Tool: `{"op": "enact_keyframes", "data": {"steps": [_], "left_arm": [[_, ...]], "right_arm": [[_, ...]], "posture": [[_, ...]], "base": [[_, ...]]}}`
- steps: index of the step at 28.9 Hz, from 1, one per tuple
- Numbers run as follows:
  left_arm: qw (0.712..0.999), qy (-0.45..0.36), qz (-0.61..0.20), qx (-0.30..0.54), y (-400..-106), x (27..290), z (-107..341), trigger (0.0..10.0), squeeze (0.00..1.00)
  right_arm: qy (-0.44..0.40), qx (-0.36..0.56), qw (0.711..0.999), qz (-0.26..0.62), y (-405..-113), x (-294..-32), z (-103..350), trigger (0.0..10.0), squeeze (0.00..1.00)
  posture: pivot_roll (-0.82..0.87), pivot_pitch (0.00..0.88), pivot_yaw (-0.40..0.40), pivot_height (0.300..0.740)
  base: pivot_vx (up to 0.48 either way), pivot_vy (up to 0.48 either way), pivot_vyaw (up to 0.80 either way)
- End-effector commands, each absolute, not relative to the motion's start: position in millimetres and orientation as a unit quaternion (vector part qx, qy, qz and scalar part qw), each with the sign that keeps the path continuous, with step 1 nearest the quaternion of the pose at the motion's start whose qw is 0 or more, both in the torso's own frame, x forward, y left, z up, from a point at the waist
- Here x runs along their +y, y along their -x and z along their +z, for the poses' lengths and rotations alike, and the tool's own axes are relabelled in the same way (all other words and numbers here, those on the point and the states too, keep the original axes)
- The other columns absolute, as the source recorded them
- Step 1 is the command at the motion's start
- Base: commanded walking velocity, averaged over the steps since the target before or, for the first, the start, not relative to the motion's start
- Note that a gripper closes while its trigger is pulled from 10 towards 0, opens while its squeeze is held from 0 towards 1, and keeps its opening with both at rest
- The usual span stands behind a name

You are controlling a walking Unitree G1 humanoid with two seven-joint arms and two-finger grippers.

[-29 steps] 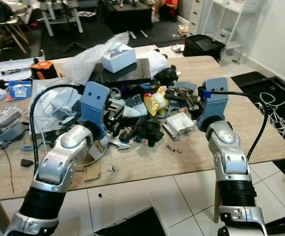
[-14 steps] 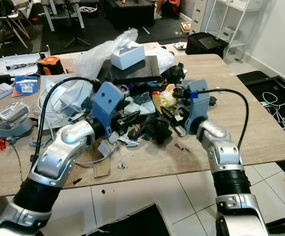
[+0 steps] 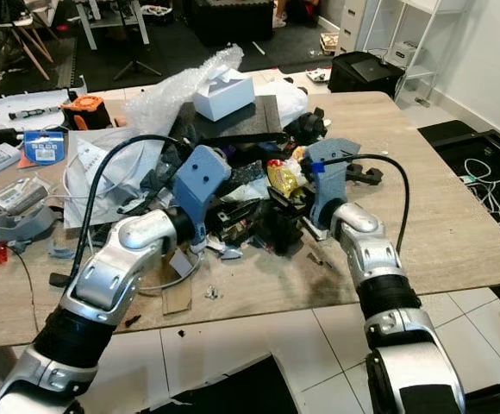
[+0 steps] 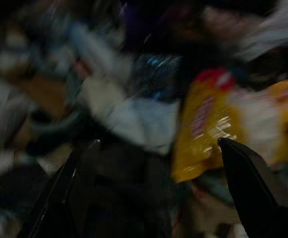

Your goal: Picking trash to rubbish bin

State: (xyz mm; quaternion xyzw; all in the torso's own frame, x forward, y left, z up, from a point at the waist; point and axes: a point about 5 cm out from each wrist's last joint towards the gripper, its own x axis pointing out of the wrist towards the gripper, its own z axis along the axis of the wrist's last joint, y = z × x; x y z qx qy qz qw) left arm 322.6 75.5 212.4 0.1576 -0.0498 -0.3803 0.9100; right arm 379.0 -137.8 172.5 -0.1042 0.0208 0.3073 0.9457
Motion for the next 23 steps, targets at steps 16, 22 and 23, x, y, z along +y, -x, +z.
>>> {"op": "enact_keyframes", "data": {"steps": [16,22,23], "left_arm": [[0.907,-0.173,-0.382,-0.045,-315.7,76.0,203.4,10.0,0.0],[0.906,-0.174,-0.383,-0.047,-315.8,75.2,203.2,10.0,0.0],[0.906,-0.173,-0.384,-0.047,-315.8,75.0,203.2,10.0,0.0]], "right_arm": [[0.265,0.068,0.895,0.353,-374.8,-142.2,147.6,10.0,0.0],[0.268,0.077,0.872,0.402,-368.6,-142.3,143.9,10.0,0.0],[0.271,0.084,0.865,0.414,-366.4,-142.0,140.7,10.0,0.0]], "posture": [[0.11,0.108,-0.019,0.74],[0.11,0.098,-0.015,0.74],[0.11,0.098,-0.015,0.74]], "base": [[0.0,0.0,0.0],[0.0,0.0,0.0],[0.0,0.0,0.0]]}}
